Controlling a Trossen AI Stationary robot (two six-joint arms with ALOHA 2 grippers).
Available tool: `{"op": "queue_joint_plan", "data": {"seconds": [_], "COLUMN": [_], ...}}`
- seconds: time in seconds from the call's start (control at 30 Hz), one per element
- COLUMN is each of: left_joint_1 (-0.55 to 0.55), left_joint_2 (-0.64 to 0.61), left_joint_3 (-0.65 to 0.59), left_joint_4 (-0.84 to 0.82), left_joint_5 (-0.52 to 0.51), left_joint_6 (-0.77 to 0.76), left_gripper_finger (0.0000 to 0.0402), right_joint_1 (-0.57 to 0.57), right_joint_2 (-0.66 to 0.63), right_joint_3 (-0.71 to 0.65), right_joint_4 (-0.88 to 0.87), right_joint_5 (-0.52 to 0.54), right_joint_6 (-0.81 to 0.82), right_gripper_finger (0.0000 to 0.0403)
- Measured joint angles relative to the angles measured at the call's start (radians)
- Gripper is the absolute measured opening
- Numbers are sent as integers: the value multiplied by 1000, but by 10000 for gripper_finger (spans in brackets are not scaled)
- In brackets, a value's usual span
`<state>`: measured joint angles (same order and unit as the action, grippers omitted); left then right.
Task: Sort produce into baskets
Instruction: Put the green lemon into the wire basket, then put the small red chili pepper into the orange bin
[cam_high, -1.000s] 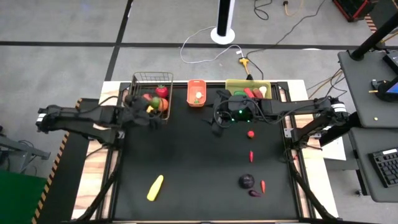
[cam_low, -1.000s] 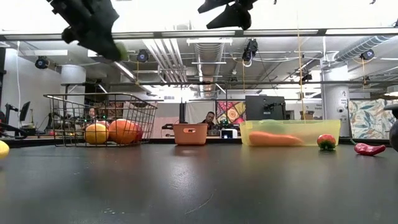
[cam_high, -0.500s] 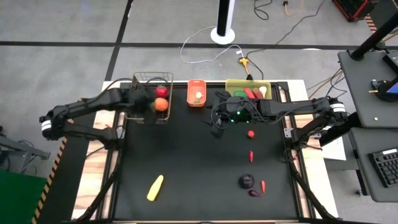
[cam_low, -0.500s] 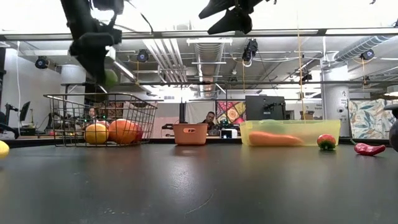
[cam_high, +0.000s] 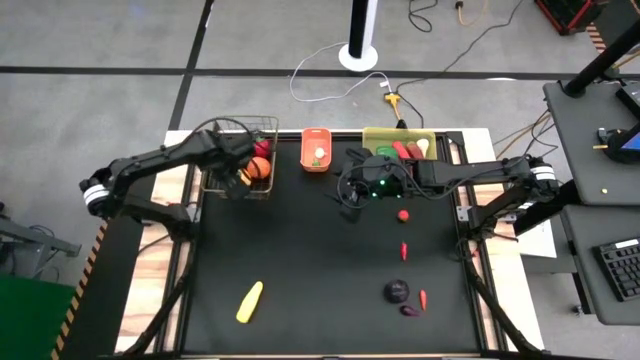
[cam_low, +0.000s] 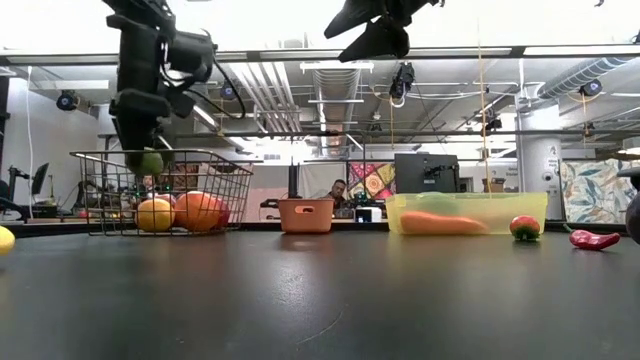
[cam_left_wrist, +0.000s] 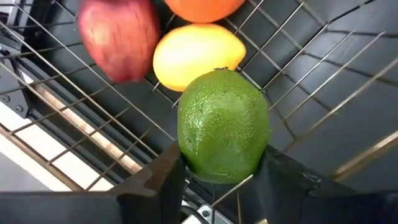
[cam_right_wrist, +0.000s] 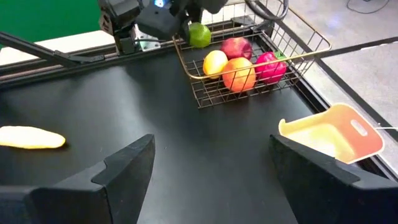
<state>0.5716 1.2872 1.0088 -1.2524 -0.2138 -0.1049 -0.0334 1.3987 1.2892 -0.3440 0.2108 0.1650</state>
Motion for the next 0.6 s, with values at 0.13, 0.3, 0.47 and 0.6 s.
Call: {"op": "queue_joint_plan", "data": {"seconds": [0.13, 0.3, 0.47, 0.6], "left_joint_1": [0, 0, 0, 0], "left_joint_2": [39, 71, 78, 73], "left_joint_3": [-5, -5, -5, -5], "left_joint_4": [1, 3, 3, 3], "left_joint_5": [-11, -68, -92, -92], "left_joint_6": [-8, -31, -35, -35], "left_gripper_finger": [160, 185, 207, 219], "right_joint_1": [0, 0, 0, 0], "right_joint_2": [0, 0, 0, 0], "right_joint_3": [0, 0, 0, 0], "right_joint_4": [-2, -17, -21, -21], "right_joint_5": [0, 0, 0, 0], "right_joint_6": [0, 5, 11, 11], "right_gripper_finger": [314, 320, 322, 320]}}
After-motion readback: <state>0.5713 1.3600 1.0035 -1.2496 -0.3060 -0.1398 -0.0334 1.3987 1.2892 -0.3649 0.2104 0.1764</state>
